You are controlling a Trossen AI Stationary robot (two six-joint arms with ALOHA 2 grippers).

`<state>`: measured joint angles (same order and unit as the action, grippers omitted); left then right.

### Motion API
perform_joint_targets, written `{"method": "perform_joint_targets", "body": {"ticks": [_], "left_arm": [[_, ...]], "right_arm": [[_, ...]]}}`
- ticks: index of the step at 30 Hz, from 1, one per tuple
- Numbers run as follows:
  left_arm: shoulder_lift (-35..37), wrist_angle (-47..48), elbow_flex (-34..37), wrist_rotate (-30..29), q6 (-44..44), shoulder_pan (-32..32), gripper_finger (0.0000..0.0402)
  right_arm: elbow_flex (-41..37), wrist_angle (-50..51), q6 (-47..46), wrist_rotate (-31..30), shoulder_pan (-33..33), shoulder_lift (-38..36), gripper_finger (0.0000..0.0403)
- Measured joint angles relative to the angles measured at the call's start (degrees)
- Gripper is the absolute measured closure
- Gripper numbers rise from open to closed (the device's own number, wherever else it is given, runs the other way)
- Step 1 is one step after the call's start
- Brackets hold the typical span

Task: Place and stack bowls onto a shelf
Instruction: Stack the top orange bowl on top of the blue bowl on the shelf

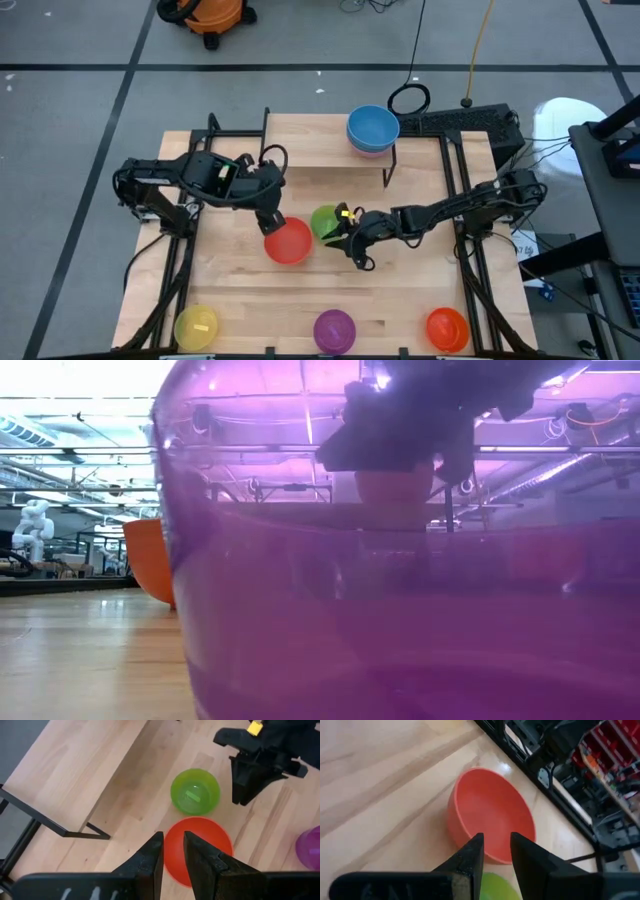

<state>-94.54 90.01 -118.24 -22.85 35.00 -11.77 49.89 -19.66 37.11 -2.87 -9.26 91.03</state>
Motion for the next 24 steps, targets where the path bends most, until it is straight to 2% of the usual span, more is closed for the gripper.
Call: {"method": "perform_joint_targets", "body": {"ticks": [10, 14, 17, 24], "left_arm": [[0.00, -0.02, 0.00, 2.35, -0.39, 3.42, 0.0321], [0.00, -0.01, 0.00, 3.77, -1.59, 3.49, 0.0321], [0.00, -0.02, 0.00, 3.84, -1.68, 3.38, 0.0321], [0.00, -0.01, 0.00, 3.88, -3.13, 3.38, 0.0321]], "right_arm": [[6.19, -0.28, 1.50, 0.09, 0.15, 5.86, 0.0314], [10.56, 7.09, 1.48, 0.26, 0.27, 8.08, 0.0314], [14.15, 13.28, 1.64, 3.60, 0.66, 10.27, 0.0314], [19.55, 19.82, 4.58, 5.99, 0.81, 13.75, 0.0314]]}}
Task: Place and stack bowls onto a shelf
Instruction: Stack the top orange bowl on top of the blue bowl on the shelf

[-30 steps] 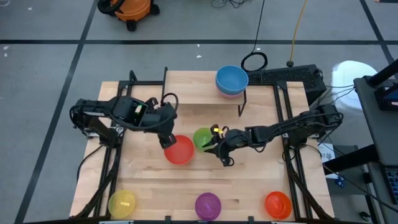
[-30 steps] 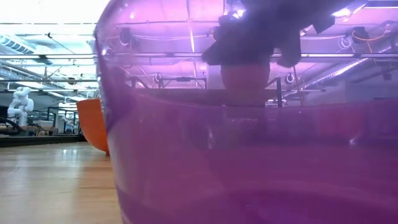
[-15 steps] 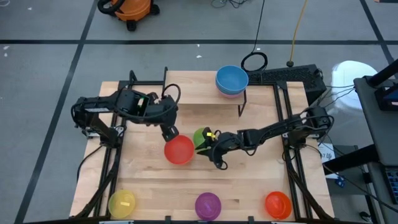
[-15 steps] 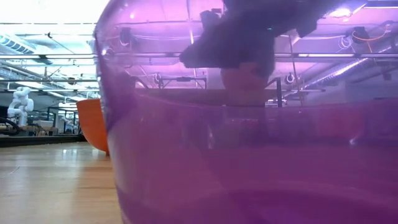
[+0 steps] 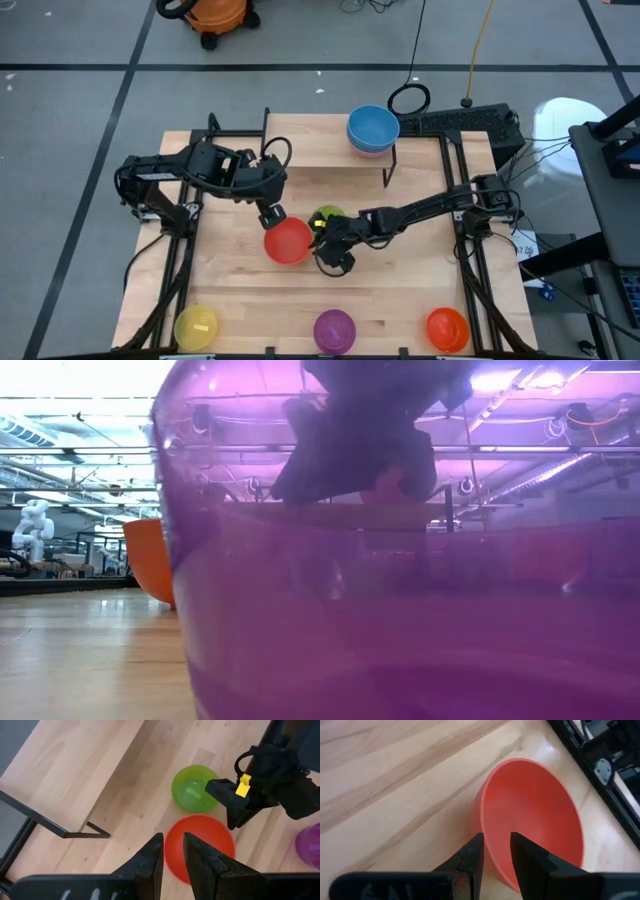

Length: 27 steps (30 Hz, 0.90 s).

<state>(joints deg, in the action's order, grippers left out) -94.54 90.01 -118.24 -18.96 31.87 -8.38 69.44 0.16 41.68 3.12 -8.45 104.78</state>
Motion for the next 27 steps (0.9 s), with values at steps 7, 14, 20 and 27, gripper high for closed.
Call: {"method": "perform_joint_targets", "body": {"ticks": [7, 14, 20, 27], "left_arm": [[-0.02, 0.01, 0.00, 0.00, -0.70, 0.00, 0.0321], [-0.02, 0.01, 0.00, 0.00, -1.57, 0.02, 0.0321], [-0.02, 0.00, 0.00, 0.00, -1.44, 0.04, 0.0321], [-0.02, -0.01, 0.00, -0.01, -1.59, 0.07, 0.0321]], "right_arm": [[2.57, 4.82, 1.11, 0.17, 0.00, 0.51, 0.0314], [2.55, 4.47, 1.50, 3.43, 0.28, 2.05, 0.0314], [2.51, 1.23, 3.16, 2.52, 0.50, 4.71, 0.0314], [2.48, -1.00, 4.03, 1.42, 0.57, 5.27, 0.0314]]}}
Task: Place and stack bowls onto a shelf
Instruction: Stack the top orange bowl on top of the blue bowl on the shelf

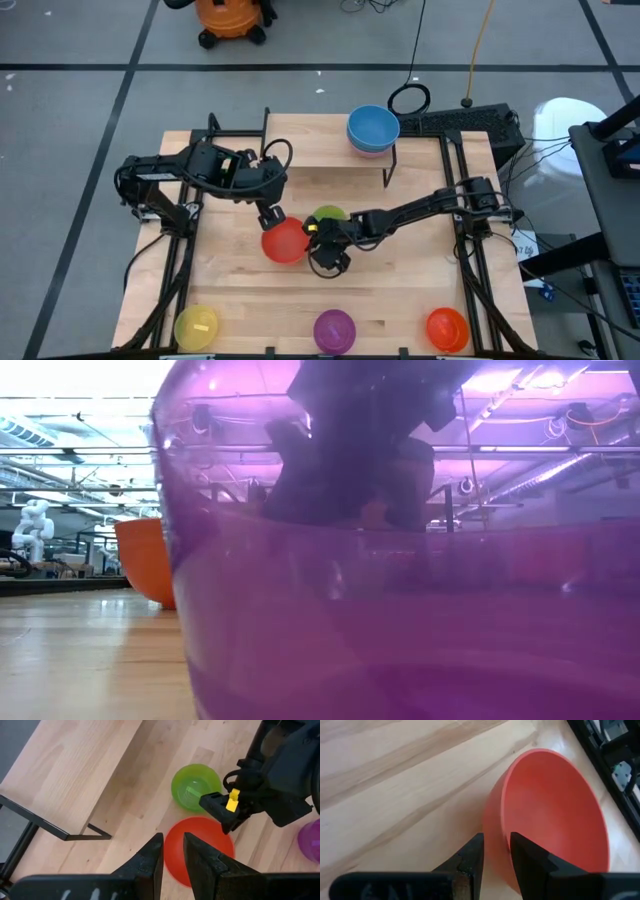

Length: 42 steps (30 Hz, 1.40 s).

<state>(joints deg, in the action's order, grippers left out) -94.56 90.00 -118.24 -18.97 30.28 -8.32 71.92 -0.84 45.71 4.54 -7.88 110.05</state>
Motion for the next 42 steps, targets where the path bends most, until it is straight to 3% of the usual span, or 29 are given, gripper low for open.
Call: {"method": "perform_joint_targets", "body": {"ticks": [17, 24, 30, 35, 42], "left_arm": [[0.00, 0.02, 0.00, -0.01, -0.04, 0.04, 0.0321], [0.00, 0.02, 0.00, -0.01, -0.04, 0.04, 0.0321], [0.00, 0.01, 0.00, -0.01, -0.04, 0.04, 0.0321], [-0.02, 0.02, 0.00, -0.01, -0.04, 0.04, 0.0321], [-0.02, 0.02, 0.00, -0.03, -0.84, 0.04, 0.0321]], "right_arm": [[-0.02, -3.93, 3.13, 1.44, 2.47, 4.42, 0.0317], [-0.02, -9.51, 2.67, 1.55, 2.58, 4.42, 0.0394], [-0.04, -10.99, 0.88, 1.26, 2.67, 4.97, 0.0400], [-0.09, -7.54, 4.79, -6.60, 2.62, 2.18, 0.0401], [-0.07, 2.94, 9.88, -19.54, 2.92, -9.39, 0.0402]]}}
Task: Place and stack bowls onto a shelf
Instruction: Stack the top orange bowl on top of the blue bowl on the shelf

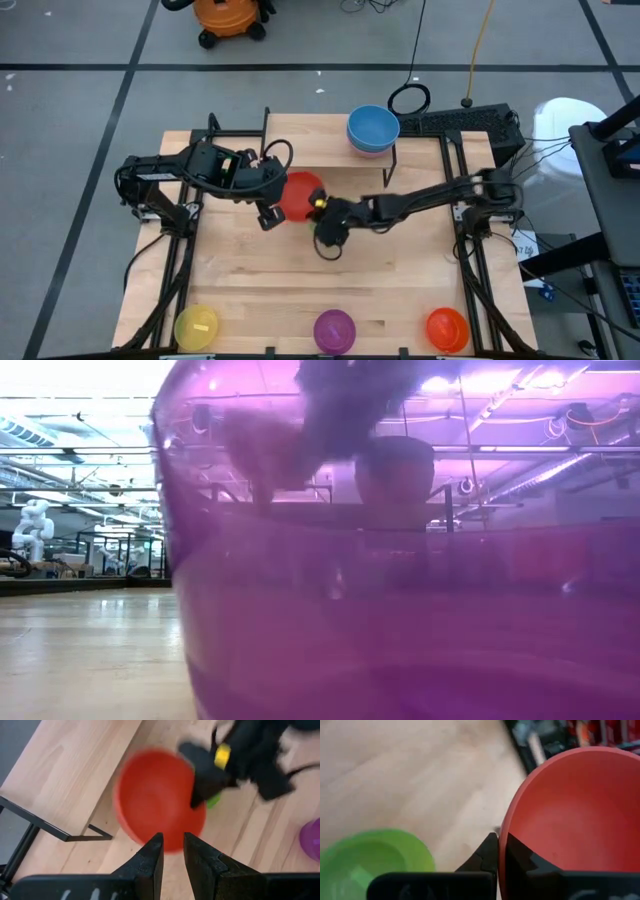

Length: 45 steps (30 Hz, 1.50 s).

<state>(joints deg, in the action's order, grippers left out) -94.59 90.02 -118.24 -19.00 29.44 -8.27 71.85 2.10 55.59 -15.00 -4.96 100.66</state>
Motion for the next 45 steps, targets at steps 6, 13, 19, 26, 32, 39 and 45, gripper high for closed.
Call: {"method": "perform_joint_targets", "body": {"ticks": [6, 13, 19, 26, 32, 39, 45], "left_arm": [[0.00, 0.00, 0.00, -0.01, -2.49, 0.00, 0.0321], [0.00, 0.00, 0.00, -0.55, -5.41, 0.00, 0.0321], [0.00, 0.00, 0.00, -0.57, -6.68, 1.09, 0.0321], [0.00, 0.00, 0.00, -0.60, -6.77, 4.34, 0.0321], [0.00, 0.00, 0.00, -0.60, -7.05, 6.78, 0.0321], [0.00, 0.00, 0.00, -0.59, -8.25, 8.76, 0.0321], [0.00, 0.00, 0.00, -0.57, -9.65, 9.85, 0.0321]], "right_arm": [[0.09, 13.50, -5.63, -1.86, 1.77, -13.06, 0.0402], [0.09, 27.55, -8.39, -8.85, 1.95, -26.73, 0.0402], [0.07, 29.36, -5.26, -16.63, 2.98, -35.23, 0.0403], [0.07, 30.92, -3.55, -16.92, 10.75, -39.21, 0.0403], [0.06, 31.68, -5.45, 1.15, 20.50, -39.30, 0.0403], [0.02, 31.62, -7.83, 12.45, 30.52, -36.88, 0.0403], [0.02, 32.89, -10.01, 20.89, 35.92, -33.74, 0.0403]]}}
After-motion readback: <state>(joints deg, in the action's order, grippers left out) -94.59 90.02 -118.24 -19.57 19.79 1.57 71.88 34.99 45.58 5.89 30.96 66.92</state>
